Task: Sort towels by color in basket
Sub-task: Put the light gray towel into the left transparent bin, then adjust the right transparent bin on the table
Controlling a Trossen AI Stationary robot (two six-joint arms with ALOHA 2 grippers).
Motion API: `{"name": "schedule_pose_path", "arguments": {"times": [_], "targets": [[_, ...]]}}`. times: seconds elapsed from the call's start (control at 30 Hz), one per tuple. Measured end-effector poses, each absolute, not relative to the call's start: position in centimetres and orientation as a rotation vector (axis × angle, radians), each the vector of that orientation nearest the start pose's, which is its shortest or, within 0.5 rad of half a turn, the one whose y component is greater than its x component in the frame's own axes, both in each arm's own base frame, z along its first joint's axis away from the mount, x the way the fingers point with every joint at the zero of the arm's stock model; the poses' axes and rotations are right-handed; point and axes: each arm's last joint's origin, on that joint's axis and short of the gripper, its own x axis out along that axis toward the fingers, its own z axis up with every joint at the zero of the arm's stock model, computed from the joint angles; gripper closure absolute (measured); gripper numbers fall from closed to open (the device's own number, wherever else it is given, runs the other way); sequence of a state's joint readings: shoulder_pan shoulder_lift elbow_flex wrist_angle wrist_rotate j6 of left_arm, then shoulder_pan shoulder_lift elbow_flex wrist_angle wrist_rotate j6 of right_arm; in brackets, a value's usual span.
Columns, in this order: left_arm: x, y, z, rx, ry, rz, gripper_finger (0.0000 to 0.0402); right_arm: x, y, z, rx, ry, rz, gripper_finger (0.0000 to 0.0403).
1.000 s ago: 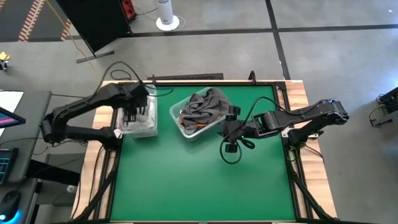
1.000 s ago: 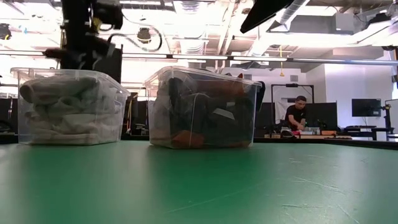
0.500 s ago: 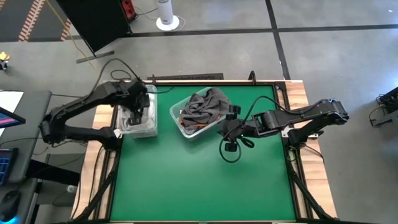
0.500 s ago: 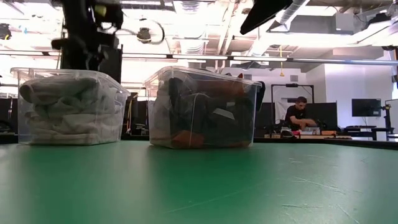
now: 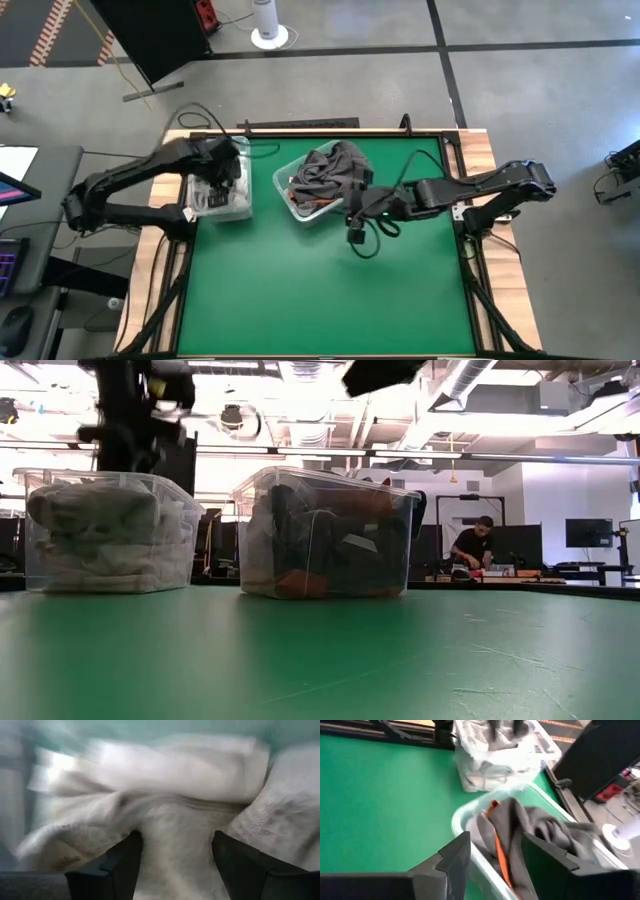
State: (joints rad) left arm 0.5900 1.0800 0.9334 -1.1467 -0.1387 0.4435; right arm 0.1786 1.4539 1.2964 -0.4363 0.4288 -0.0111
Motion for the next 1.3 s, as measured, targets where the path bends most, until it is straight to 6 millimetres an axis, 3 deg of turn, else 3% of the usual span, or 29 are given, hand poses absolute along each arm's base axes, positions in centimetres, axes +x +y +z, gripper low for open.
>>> {"name": "schedule_pose_path", "arguments": {"times": [0.23,0.37,0.5,0.63,0.87,1.13,1.3], "targets": [[14.0,9.9,33.7,0.103,1.254,0.404,0.0168,35.9,2.4,30.0,-0.177,0.570,-0.139,0.0195],[13.5,9.6,36.3,0.122,1.202,0.421,0.0168,37.3,2.6,27.3,-0.315,0.653,-0.075,0.0195],[13.2,9.4,38.2,0.156,1.138,0.434,0.0168,38.6,2.6,25.8,-0.327,0.688,-0.024,0.0195],[13.1,9.3,38.9,0.168,1.106,0.444,0.0168,39.3,2.3,24.0,-0.378,0.794,-0.001,0.0197],[13.0,9.2,38.9,0.163,1.117,0.438,0.0168,39.0,1.6,23.9,-0.431,0.867,-0.024,0.0250],[13.0,9.2,38.9,0.165,1.118,0.436,0.0168,35.8,0.1,24.8,-0.452,1.096,-0.003,0.0352],[13.0,9.2,38.9,0.165,1.117,0.436,0.0168,34.1,-0.8,25.6,-0.453,1.187,0.008,0.0355]]}}
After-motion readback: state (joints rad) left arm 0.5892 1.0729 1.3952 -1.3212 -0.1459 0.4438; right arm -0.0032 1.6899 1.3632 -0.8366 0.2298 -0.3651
